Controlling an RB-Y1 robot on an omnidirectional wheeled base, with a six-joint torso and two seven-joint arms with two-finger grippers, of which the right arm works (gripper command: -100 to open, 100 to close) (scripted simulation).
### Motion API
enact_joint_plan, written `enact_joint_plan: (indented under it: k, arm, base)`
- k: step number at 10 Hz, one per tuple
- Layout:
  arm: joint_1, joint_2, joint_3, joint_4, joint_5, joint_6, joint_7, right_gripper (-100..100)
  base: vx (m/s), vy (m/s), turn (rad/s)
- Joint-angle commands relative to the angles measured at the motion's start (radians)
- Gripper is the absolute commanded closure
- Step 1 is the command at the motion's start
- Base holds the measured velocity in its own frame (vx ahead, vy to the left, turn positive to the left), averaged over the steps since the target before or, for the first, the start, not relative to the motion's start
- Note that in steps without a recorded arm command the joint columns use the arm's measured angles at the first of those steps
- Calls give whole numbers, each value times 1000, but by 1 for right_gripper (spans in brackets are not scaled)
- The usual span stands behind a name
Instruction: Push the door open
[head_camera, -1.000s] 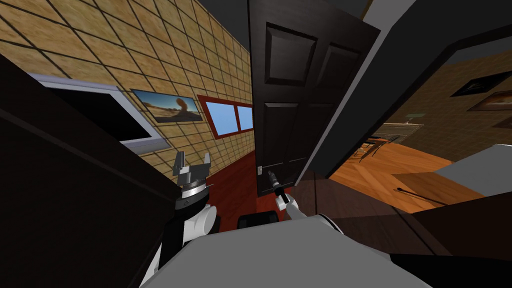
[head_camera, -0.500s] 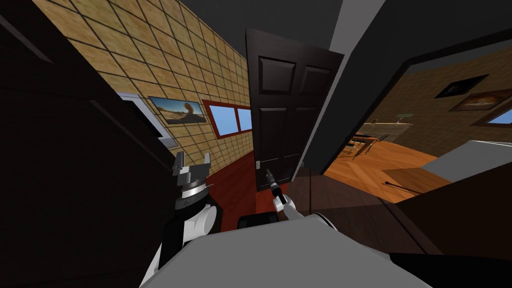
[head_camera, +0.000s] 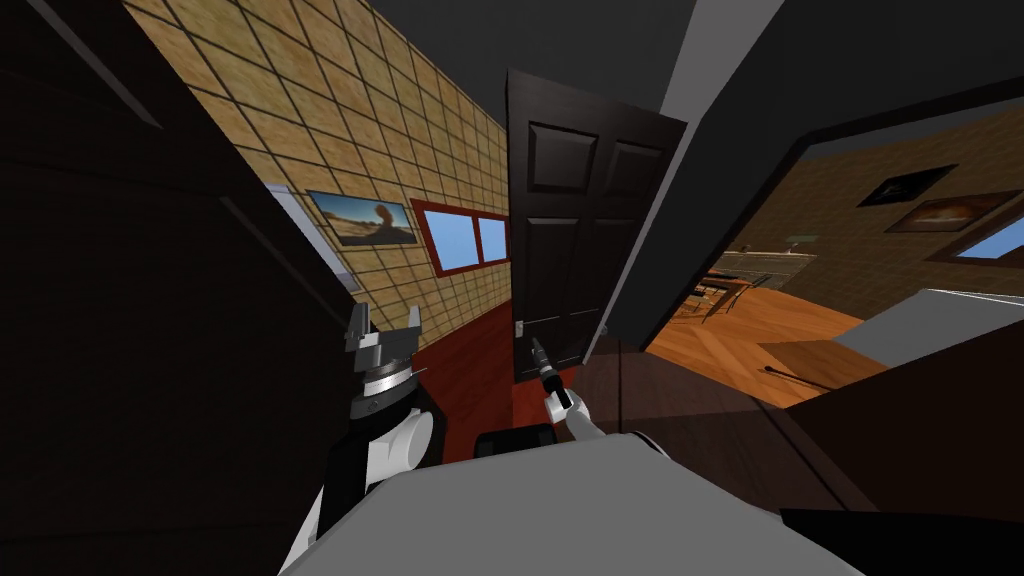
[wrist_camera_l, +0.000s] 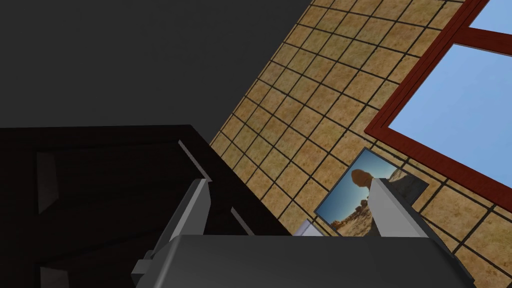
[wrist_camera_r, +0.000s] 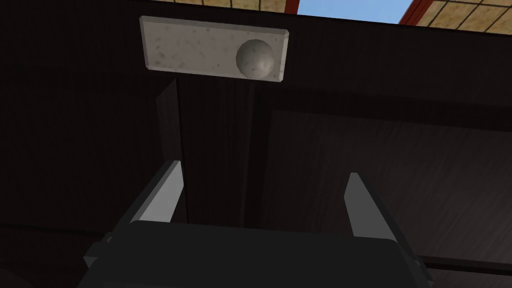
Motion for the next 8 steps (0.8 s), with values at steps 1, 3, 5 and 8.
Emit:
enact_joint_plan:
  k: [1, 3, 5, 8]
  arm:
    - [-8, -18, -5, 20, -3, -12, 5, -100]
    - [-6, -38, -8, 21, -4, -16, 8, -100]
    - [-5, -44, -11, 22, -6, -20, 11, -100]
    - [-2, -23, -16, 23, -9, -27, 16, -100]
  base:
    - [115, -99, 21]
    - [145, -72, 13]
    - [243, 10, 38]
    - [179, 89, 19]
